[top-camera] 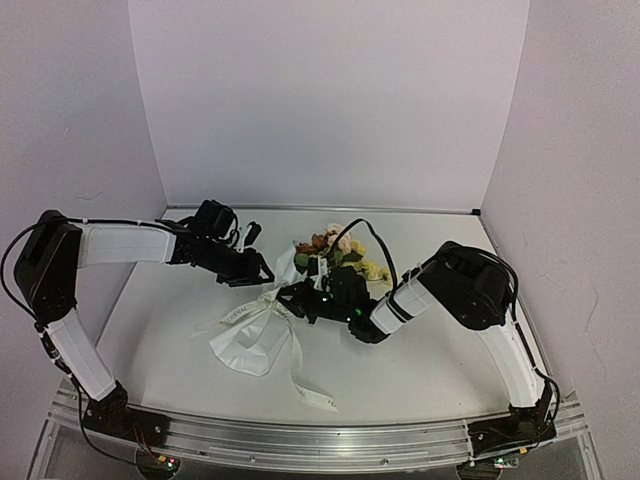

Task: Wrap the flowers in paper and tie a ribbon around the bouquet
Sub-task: Cross the ribbon over the folded bouquet.

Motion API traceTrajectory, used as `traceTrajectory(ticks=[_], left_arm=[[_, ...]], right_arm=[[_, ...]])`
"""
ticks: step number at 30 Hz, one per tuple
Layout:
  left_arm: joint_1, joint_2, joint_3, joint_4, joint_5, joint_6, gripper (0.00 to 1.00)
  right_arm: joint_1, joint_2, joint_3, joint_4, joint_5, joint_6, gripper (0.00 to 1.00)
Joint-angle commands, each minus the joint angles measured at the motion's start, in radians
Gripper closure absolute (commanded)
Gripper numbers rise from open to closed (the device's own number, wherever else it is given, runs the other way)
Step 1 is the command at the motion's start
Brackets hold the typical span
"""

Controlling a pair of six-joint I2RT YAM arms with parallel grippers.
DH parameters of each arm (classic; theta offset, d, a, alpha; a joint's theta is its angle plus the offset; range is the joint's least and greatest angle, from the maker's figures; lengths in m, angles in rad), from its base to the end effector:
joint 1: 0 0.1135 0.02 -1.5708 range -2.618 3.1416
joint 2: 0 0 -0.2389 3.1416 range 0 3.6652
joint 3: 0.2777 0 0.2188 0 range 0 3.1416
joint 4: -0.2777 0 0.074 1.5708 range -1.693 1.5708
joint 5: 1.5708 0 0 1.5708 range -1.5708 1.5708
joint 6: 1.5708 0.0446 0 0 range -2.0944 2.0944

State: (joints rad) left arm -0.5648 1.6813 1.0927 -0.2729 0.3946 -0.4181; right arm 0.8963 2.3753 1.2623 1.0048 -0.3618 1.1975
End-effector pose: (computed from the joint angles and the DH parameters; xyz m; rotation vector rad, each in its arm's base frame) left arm 0.2693 -0.1909 0.1966 0.3755 2.5314 -0.8958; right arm 0.2712 0.3644 0.1044 -0.0248 2.0599 1.7653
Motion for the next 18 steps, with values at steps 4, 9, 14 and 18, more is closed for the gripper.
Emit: traceTrajectory(ticks=[4, 9, 14, 18], left_arm=[[-0.009, 0.027, 0.008, 0.001, 0.067, 0.010, 0.60], [-0.013, 0.044, 0.009, 0.004, 0.058, 0.009, 0.60], [-0.014, 0.059, 0.014, 0.015, 0.058, 0.003, 0.60], [-0.014, 0.073, 0.018, 0.020, 0.070, 0.001, 0.61]], right_arm=[[-0.011, 0.040, 0.012, -0.028, 0.013, 0.002, 0.95], [-0.011, 0.041, 0.016, -0.028, 0.013, 0.004, 0.95], [-0.011, 0.042, 0.017, -0.028, 0.012, 0.006, 0.95], [-0.011, 0.044, 0.019, -0.028, 0.011, 0.007, 0.95]])
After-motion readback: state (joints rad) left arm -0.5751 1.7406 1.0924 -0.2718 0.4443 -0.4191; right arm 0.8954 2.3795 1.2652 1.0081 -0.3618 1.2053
